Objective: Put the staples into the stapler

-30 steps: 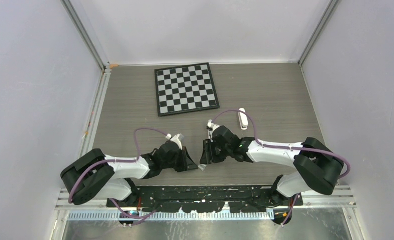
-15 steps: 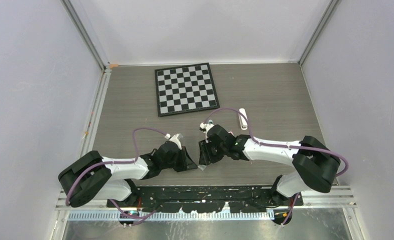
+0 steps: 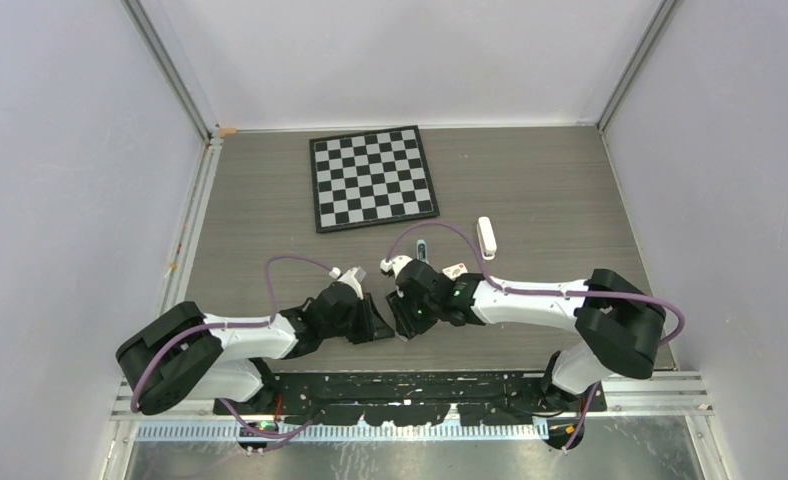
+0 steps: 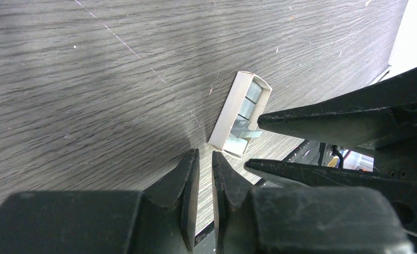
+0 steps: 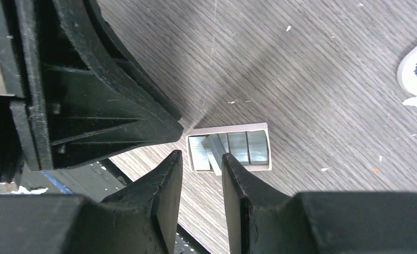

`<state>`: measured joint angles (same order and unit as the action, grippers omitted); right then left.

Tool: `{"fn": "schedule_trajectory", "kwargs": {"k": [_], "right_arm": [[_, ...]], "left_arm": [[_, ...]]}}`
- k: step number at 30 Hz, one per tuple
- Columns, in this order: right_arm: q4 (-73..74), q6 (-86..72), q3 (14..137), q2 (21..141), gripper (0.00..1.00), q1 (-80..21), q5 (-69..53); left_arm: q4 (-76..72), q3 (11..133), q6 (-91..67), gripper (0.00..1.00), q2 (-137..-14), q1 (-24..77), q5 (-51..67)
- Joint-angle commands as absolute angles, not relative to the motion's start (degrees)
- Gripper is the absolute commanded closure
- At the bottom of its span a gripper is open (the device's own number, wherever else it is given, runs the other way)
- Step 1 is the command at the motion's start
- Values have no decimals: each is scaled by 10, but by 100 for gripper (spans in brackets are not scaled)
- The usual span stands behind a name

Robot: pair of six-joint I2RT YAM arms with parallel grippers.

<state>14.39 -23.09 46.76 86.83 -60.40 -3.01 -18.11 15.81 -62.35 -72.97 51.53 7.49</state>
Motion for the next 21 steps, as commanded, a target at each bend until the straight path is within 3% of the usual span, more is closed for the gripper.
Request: {"fn": "schedule_trajectory", "kwargs": {"k": [1, 21], "right_arm": [[156, -206, 491, 871, 62, -608, 20], [151, -198, 489, 882, 66, -611, 15]], "left_arm": [[-182, 157, -611, 83, -715, 518, 61], [-174, 157, -610, 83, -710, 518, 57]]}}
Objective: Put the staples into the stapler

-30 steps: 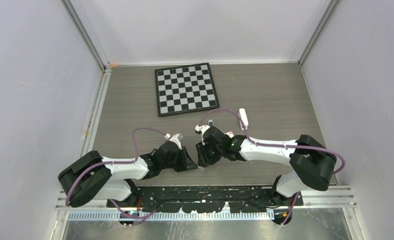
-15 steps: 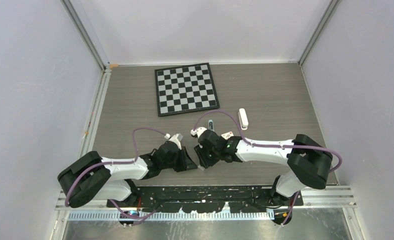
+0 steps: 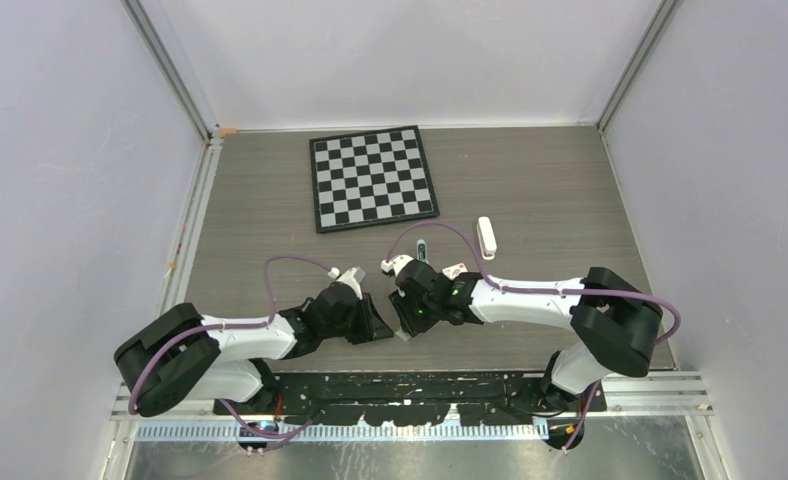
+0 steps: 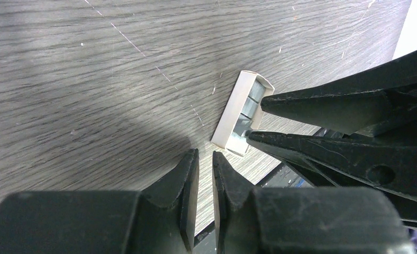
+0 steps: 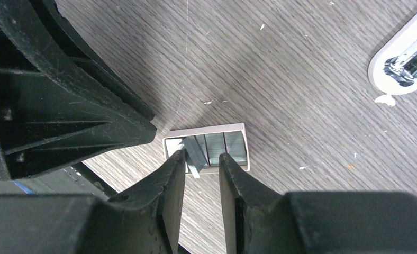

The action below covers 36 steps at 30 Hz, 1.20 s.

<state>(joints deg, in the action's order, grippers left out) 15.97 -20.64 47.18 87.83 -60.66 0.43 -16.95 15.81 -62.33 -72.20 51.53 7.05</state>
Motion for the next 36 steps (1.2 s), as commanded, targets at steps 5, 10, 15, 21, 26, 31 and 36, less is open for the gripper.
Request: {"fn": "schedule_trajectory", "kwargs": {"k": [5, 10, 15, 21, 26, 31, 36], "right_arm": [[149, -199, 486, 880, 69, -610, 17], [149, -199, 486, 880, 72, -611, 16], [144, -198, 485, 882, 74, -610, 10], [142, -198, 485, 888, 74, -610, 10], [139, -200, 484, 884, 76, -610, 9], [124, -208, 478, 875, 77, -610, 8], [108, -217, 467, 872, 79, -610, -13]], "left_arm": [[-170, 156, -610, 83, -707, 518, 54], [-169, 157, -610, 82, -706, 518, 53], [-167, 157, -609, 82, -705, 518, 51], [-165, 158, -609, 82, -704, 518, 49], [-163, 158, -608, 82, -703, 518, 48], [-157, 158, -608, 81, -697, 518, 45], [-150, 158, -607, 81, -691, 518, 40]]}}
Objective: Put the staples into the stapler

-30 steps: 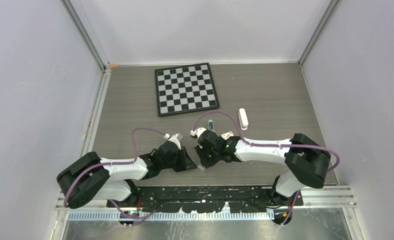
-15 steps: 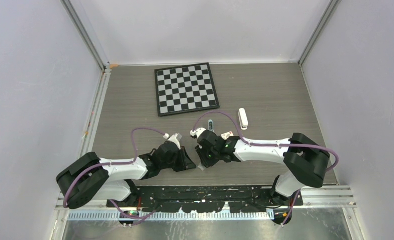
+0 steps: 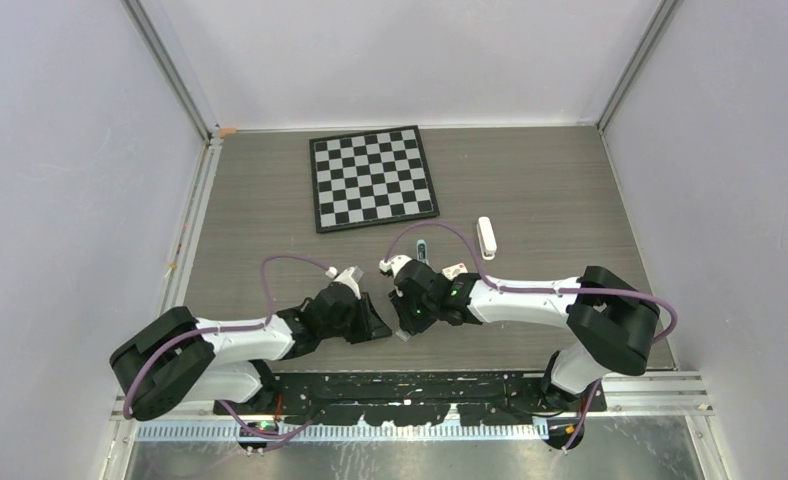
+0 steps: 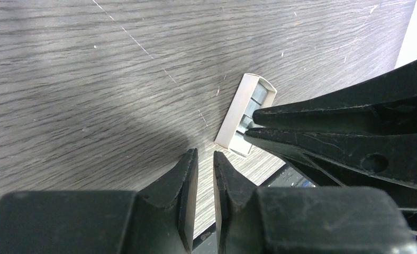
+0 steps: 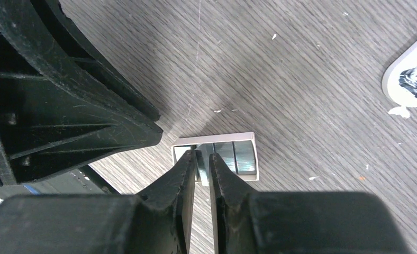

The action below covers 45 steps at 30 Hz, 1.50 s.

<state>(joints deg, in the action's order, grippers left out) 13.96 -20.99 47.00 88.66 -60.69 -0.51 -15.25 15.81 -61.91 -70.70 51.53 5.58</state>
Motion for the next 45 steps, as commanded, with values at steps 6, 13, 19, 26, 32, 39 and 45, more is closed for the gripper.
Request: {"fn": "schedule_trajectory", "kwargs": {"k": [6, 13, 19, 26, 32, 39, 45], "right_arm": [[109, -221, 464, 875, 79, -610, -8], [129, -221, 471, 874, 79, -610, -2], [146, -230, 480, 856, 73, -610, 13], [157, -228, 484, 861, 71, -611, 27], [151, -229, 485, 871, 71, -610, 21], [152, -229, 489, 883, 73, -610, 24], [153, -227, 495, 894, 76, -610, 31]], "left_arm": [[-147, 157, -607, 81, -687, 518, 38], [-142, 158, -607, 80, -681, 518, 35], [-132, 157, -606, 80, -672, 518, 28], [-126, 156, -607, 79, -664, 518, 21], [-125, 155, -607, 79, -662, 518, 19], [-125, 155, -607, 79, -663, 518, 18], [-124, 154, -607, 78, -663, 518, 16]]}}
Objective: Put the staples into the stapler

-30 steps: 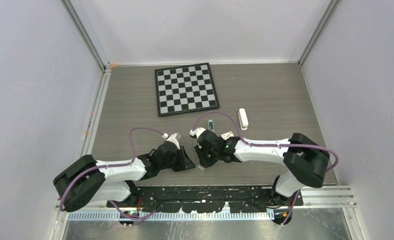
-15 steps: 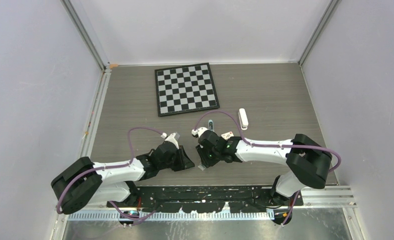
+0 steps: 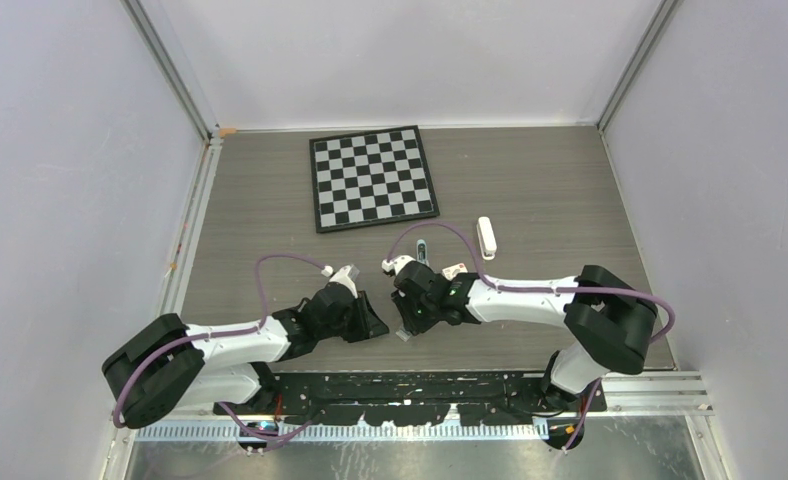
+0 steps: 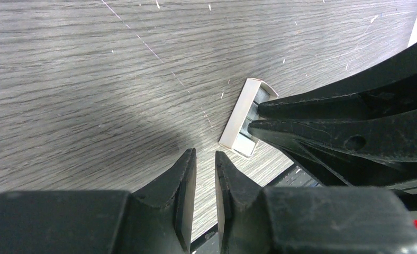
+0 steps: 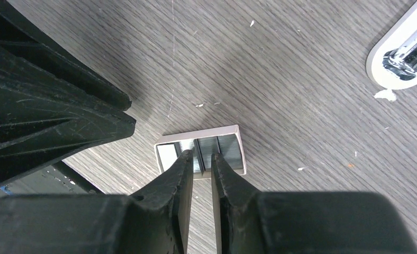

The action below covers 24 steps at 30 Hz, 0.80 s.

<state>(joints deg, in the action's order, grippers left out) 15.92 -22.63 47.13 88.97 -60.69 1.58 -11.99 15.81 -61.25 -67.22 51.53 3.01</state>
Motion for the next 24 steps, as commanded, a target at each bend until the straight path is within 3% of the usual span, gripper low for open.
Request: {"fn": "schedule_trajectory", "kwargs": {"k": [1, 6, 17, 20, 24], "right_arm": [[154, -226, 496, 895, 76, -610, 33], [168, -222, 504, 901, 80, -617, 58], [198, -219, 517, 885, 99, -638, 130], [195, -221, 516, 873, 98, -637, 121], [182, -229, 511, 871, 82, -637, 93]], "left_arm": [[-124, 154, -607, 78, -662, 518, 16], [-122, 154, -607, 78, -660, 518, 16], [-121, 153, -607, 79, -659, 518, 14], [-120, 152, -607, 78, -656, 518, 12], [-120, 152, -607, 79, -655, 518, 11]]}}
